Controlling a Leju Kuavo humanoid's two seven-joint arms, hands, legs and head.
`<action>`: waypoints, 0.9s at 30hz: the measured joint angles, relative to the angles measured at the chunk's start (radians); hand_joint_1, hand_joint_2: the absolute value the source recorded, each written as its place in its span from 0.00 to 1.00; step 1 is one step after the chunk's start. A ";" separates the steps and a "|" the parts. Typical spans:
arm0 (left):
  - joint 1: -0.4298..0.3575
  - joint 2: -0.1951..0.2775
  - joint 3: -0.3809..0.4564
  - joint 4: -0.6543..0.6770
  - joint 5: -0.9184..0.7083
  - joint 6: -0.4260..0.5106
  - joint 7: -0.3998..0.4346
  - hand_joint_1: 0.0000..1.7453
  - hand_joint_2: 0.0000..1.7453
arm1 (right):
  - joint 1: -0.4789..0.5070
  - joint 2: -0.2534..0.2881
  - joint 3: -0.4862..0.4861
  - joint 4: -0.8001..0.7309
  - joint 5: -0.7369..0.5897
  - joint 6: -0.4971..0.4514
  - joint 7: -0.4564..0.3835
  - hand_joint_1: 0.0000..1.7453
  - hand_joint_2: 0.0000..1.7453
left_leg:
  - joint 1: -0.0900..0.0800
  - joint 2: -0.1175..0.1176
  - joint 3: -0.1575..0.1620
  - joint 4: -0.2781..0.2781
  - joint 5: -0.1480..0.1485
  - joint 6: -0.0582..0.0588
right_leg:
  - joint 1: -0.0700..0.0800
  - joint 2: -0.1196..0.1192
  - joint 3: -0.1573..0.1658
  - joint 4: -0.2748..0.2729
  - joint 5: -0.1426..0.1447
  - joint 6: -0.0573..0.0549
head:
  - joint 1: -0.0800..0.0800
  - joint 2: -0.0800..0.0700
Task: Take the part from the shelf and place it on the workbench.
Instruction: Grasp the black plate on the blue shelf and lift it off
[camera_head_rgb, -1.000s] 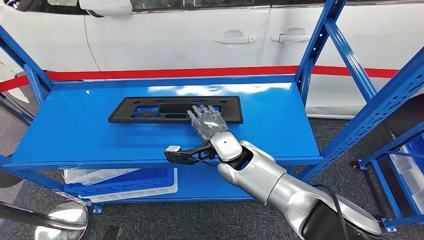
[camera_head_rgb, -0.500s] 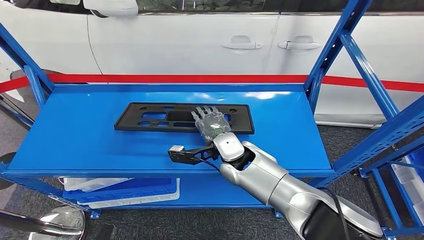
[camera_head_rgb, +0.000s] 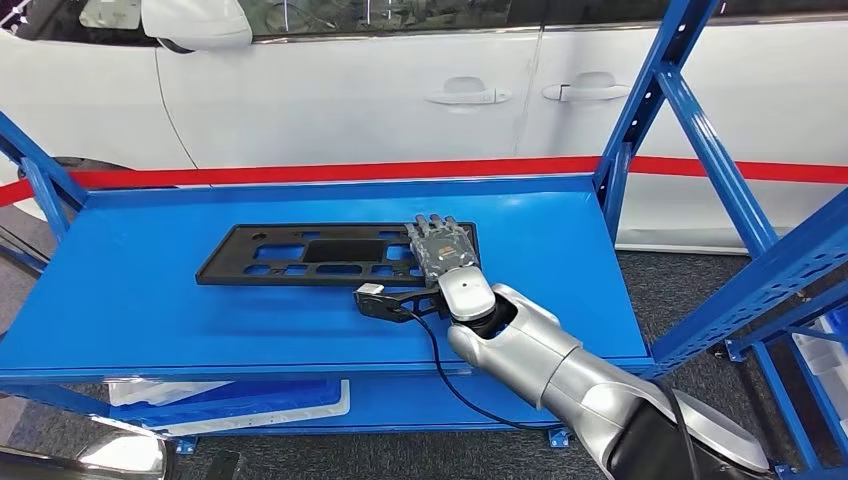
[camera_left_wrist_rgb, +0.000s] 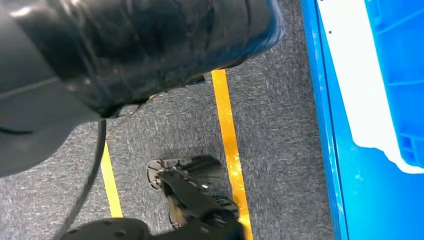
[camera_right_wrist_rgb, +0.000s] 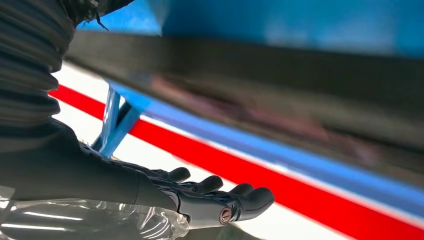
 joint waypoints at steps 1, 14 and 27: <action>0.001 0.000 0.000 0.000 -0.001 0.000 0.000 0.00 0.00 | 0.005 -0.002 0.000 0.005 -0.005 0.003 0.000 0.00 1.00 | 0.000 0.000 -0.009 -0.011 0.029 0.002 | 0.001 0.001 0.006 0.000 -0.005 0.000 | 0.000 0.000; -0.003 0.002 0.004 0.000 -0.006 0.006 0.023 0.00 0.00 | -0.006 -0.005 0.000 0.039 -0.083 0.096 -0.021 0.18 1.00 | -0.005 0.002 0.121 -0.314 0.158 0.055 | -0.001 -0.002 -0.055 0.182 -0.126 0.040 | 0.006 0.000; -0.003 0.001 0.017 0.000 -0.006 -0.031 -0.011 0.00 0.50 | -0.014 -0.002 0.000 0.053 -0.139 0.085 -0.047 1.00 1.00 | 0.000 -0.002 0.106 -0.250 0.108 0.010 | -0.015 -0.005 0.000 0.002 0.002 0.025 | 0.000 0.000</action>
